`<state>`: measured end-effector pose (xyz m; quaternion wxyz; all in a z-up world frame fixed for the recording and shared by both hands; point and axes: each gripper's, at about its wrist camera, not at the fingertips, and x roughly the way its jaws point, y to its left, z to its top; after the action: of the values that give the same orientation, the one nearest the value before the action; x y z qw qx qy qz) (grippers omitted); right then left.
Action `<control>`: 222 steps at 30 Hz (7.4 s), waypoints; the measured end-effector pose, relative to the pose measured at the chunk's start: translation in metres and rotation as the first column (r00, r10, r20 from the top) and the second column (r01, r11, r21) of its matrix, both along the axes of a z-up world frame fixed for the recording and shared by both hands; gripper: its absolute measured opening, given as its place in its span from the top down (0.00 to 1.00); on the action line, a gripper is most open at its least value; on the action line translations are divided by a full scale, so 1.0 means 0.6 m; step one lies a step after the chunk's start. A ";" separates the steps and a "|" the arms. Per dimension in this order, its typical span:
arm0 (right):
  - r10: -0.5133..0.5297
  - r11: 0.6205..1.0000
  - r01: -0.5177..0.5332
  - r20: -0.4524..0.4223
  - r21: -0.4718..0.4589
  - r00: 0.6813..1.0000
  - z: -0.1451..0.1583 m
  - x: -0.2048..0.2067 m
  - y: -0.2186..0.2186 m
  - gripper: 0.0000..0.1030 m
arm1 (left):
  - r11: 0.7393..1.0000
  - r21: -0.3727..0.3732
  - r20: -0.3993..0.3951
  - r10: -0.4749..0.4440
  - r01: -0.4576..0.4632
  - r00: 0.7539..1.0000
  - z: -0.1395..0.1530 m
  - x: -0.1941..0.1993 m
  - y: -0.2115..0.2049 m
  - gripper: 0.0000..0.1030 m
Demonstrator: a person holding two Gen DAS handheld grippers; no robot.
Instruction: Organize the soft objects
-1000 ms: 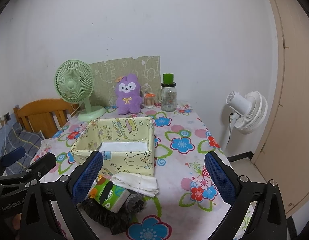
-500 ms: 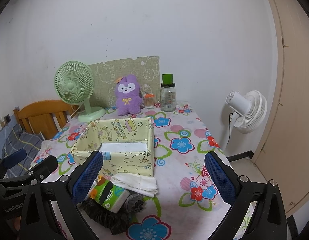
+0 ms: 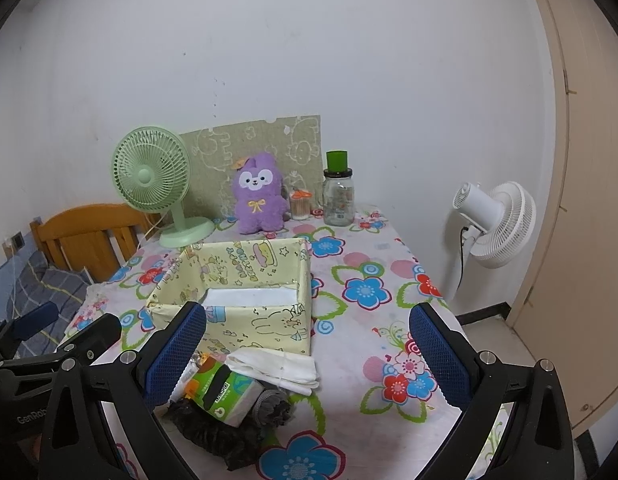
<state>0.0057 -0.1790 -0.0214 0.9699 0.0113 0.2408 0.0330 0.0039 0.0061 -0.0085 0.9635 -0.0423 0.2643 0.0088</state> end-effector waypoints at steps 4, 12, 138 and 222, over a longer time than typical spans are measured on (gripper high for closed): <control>0.003 1.000 -0.003 0.003 0.002 1.000 0.001 -0.001 0.000 0.00 | 1.000 0.001 0.002 0.001 -0.001 1.000 0.001 0.000 0.000 0.00; 0.004 1.000 -0.004 0.005 0.004 1.000 0.003 -0.002 0.001 0.00 | 1.000 0.003 0.005 0.003 -0.003 1.000 0.002 -0.001 0.002 0.00; 0.207 0.978 -0.201 -0.308 0.050 0.929 -0.158 0.053 0.133 0.74 | 0.982 -0.038 -0.261 -0.189 0.186 0.947 -0.169 0.056 -0.004 0.97; 0.198 0.980 -0.194 -0.119 0.049 0.973 -0.005 0.047 0.099 0.77 | 0.979 0.017 -0.135 -0.201 0.205 0.970 -0.017 0.071 -0.043 0.91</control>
<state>0.0340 -0.1196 -0.0242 0.9449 0.0076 0.2994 0.1323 0.0467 -0.0199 -0.0190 0.9401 0.0005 0.3305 -0.0830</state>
